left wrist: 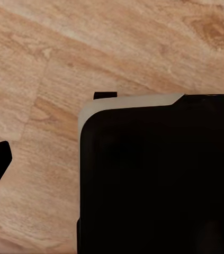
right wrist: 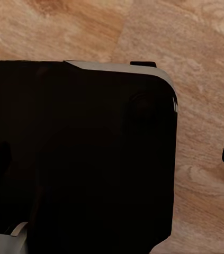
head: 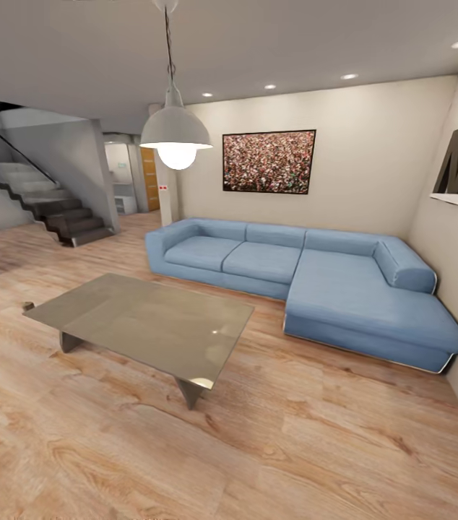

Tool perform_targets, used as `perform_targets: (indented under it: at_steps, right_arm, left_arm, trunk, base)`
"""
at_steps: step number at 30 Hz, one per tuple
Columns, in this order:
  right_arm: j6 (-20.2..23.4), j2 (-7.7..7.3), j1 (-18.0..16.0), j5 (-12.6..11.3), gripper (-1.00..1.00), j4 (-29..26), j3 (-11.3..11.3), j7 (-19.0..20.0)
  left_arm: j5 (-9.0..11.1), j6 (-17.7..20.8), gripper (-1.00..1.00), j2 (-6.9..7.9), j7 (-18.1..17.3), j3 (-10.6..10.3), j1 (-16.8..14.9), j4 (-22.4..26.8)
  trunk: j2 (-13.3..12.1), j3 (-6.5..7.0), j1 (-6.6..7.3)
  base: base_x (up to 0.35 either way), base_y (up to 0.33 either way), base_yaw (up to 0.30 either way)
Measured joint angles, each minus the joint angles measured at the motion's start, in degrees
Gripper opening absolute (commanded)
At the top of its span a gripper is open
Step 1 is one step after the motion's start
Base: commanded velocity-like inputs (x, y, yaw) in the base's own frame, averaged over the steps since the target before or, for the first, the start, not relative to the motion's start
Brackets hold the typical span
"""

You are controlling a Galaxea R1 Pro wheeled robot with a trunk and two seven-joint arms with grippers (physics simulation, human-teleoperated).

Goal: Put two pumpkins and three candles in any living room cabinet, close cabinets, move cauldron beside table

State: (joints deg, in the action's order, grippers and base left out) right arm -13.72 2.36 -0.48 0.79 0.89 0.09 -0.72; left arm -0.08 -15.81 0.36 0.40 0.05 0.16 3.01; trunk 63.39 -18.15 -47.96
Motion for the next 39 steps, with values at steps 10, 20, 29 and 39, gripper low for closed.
perform_targets:
  at_steps: [10,20,29,39]
  right_arm:
    - [0.0,-0.07,0.0,-0.1,1.00,0.0,0.0,0.0]
    - [0.0,-0.16,0.0,-0.3,1.00,0.4,0.0,0.0]
    - [-1.6,-0.06,0.0,-0.3,1.00,1.1,0.0,0.0]
    - [-1.8,-0.13,0.0,-0.5,1.00,1.2,0.0,0.0]
  left_arm:
    - [0.0,0.0,1.00,0.00,0.0,0.0,0.0,0.0]
    - [0.0,0.0,1.00,0.08,0.0,0.0,0.0,0.0]
    - [0.0,0.0,1.00,-0.07,0.0,-0.1,0.0,0.0]
    - [0.1,0.0,1.00,-0.08,0.0,0.0,0.0,0.0]
  trunk:
    - [0.0,0.00,0.00]
    - [0.0,-0.01,0.00]
    - [0.0,-0.01,0.00]
    - [0.0,-0.01,0.00]
  base:
    - [0.000,0.000,0.182]
    - [0.000,0.000,0.183]
    - [0.000,0.000,0.242]
    - [0.000,0.000,0.269]
